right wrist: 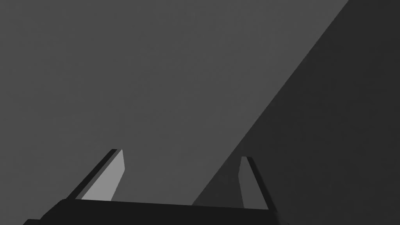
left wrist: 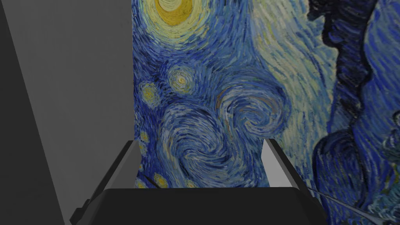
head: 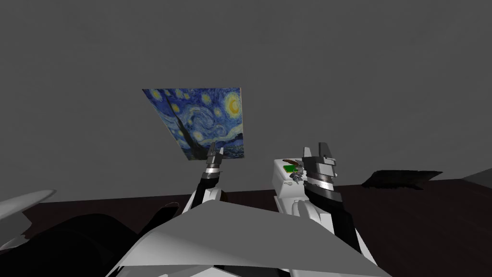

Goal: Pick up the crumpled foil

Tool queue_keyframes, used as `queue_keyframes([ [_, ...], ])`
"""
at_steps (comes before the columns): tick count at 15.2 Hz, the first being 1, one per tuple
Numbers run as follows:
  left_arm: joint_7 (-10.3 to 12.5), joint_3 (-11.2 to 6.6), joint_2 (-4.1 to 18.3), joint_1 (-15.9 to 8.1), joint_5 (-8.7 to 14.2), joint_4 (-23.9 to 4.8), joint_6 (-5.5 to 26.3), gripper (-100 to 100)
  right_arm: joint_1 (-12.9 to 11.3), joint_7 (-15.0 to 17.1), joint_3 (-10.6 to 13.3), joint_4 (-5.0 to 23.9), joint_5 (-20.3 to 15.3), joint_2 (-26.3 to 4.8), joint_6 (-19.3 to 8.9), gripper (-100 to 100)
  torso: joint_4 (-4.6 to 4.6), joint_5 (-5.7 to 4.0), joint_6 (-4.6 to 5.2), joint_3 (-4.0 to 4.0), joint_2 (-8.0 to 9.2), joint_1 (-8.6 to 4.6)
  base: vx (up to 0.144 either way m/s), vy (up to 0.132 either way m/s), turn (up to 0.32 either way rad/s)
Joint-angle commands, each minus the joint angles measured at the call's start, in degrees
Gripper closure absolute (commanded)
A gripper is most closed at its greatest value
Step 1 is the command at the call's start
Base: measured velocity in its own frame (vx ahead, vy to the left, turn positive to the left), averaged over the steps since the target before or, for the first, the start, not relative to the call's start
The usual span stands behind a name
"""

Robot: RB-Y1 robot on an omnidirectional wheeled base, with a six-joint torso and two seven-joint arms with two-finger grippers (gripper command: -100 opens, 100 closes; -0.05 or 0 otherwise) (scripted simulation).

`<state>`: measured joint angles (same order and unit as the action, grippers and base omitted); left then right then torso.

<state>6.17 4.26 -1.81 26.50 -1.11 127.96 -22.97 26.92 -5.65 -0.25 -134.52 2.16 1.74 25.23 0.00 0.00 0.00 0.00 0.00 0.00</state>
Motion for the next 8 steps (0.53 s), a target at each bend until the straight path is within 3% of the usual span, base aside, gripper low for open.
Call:
queue_keyframes([
  [1,0.00,0.00,0.00,0.00,0.00,0.00,0.00,0,0.05,-0.08,0.74,1.01,-1.39,-1.85,-2.13,-100,0.00,0.00,0.00,0.00,0.00,0.00,0.002,0.002,0.050],
  [4,0.00,0.00,0.00,0.00,0.00,0.00,0.00,0,0.08,-0.14,1.23,1.68,-2.32,-2.83,-3.55,-100,-0.01,0.00,-0.01,-0.01,-0.02,0.00,0.004,0.001,0.042],
  [8,0.00,0.00,0.00,0.00,0.00,0.00,0.00,0,0.20,-0.39,3.35,4.63,-6.35,-6.07,-9.68,-100,-0.02,-0.01,-0.01,-0.04,-0.06,-0.01,0.009,0.001,0.066],
])
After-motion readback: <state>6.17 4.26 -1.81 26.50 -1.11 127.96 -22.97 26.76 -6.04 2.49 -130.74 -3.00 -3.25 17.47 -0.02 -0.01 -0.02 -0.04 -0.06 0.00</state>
